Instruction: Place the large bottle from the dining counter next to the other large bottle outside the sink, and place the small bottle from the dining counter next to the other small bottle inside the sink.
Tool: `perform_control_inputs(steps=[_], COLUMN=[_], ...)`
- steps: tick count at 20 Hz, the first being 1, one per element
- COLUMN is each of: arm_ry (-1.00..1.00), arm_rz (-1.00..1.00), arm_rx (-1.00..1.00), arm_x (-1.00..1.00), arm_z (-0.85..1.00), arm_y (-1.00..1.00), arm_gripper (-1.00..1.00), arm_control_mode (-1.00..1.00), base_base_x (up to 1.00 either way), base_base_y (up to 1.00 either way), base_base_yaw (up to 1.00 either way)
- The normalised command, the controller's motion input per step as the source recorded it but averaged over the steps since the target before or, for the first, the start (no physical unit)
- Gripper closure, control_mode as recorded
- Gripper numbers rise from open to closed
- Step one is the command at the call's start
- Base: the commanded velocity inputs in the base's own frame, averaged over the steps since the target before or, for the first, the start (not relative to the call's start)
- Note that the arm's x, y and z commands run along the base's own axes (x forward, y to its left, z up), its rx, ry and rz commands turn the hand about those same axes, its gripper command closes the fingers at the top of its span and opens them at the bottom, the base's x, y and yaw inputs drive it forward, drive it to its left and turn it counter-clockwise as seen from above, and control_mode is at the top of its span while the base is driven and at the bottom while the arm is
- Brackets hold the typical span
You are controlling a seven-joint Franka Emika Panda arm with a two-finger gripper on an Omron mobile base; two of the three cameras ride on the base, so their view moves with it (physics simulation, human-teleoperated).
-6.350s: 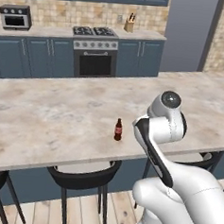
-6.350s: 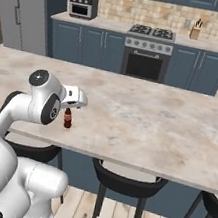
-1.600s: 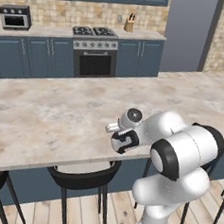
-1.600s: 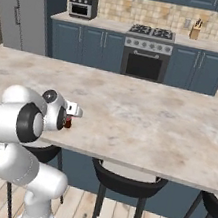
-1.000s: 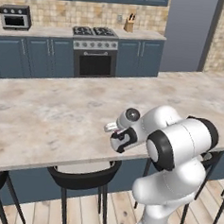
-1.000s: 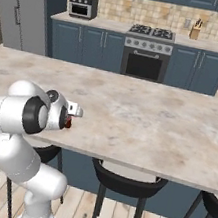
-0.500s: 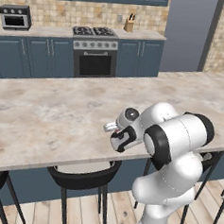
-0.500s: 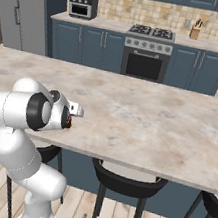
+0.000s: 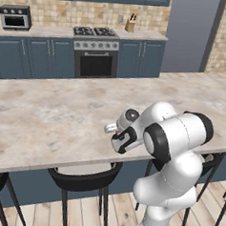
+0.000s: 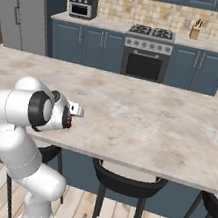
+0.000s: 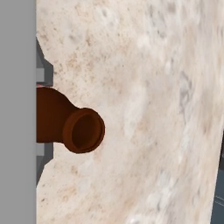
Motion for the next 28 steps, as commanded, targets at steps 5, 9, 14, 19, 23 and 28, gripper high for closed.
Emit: perform_control_inputs(steps=[5, 9, 14, 19, 23, 28], arm_ry=[0.0, -0.02, -0.03, 0.0, 0.0, 0.0], arm_rz=[-0.01, -0.05, -0.07, -0.07, -0.05, -0.02], arm_rx=[0.01, 0.0, 0.0, 0.0, 0.02, 0.01], arm_x=[0.01, -0.05, -0.08, 0.0, 0.0, 0.0], arm_z=[-0.01, 0.09, 0.3, 0.08, 0.0, 0.0], arm_y=[0.01, 0.01, 0.0, 0.0, 0.0, 0.0], arm_gripper=[1.0, 1.0, 1.0, 1.0, 1.0, 1.0], arm_control_mode=[-1.0, -1.0, -1.0, -1.0, -1.0, -1.0], base_base_x=[0.0, 0.0, 0.0, 0.0, 0.0, 0.0], base_base_y=[0.0, 0.0, 0.0, 0.0, 0.0, 0.0], base_base_yaw=[0.0, 0.0, 0.0, 0.0, 0.0, 0.0])
